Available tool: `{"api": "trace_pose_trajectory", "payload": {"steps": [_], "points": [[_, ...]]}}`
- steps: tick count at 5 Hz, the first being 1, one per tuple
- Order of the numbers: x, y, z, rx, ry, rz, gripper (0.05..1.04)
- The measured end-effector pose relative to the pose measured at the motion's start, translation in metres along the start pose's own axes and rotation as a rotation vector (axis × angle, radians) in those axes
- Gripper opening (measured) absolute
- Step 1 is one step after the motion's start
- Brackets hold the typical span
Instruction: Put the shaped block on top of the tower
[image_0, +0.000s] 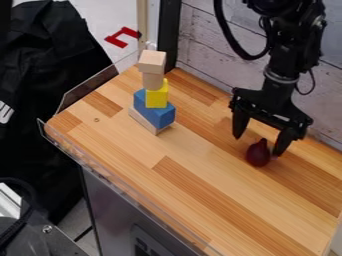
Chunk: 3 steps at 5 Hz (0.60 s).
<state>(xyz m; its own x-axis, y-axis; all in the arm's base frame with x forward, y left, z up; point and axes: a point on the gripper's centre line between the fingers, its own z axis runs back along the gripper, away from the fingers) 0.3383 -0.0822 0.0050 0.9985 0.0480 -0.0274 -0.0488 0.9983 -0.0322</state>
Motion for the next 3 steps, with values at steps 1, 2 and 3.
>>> {"api": "trace_pose_trajectory", "payload": {"steps": [1,2,3], "points": [[-0.0018,0.0031,-0.0031,0.0,0.02,0.006,0.999],[-0.0018,0.0027,-0.003,-0.009,0.022,0.006,0.999],[-0.0014,0.0011,-0.0077,-0.015,0.039,-0.002,0.999]]}}
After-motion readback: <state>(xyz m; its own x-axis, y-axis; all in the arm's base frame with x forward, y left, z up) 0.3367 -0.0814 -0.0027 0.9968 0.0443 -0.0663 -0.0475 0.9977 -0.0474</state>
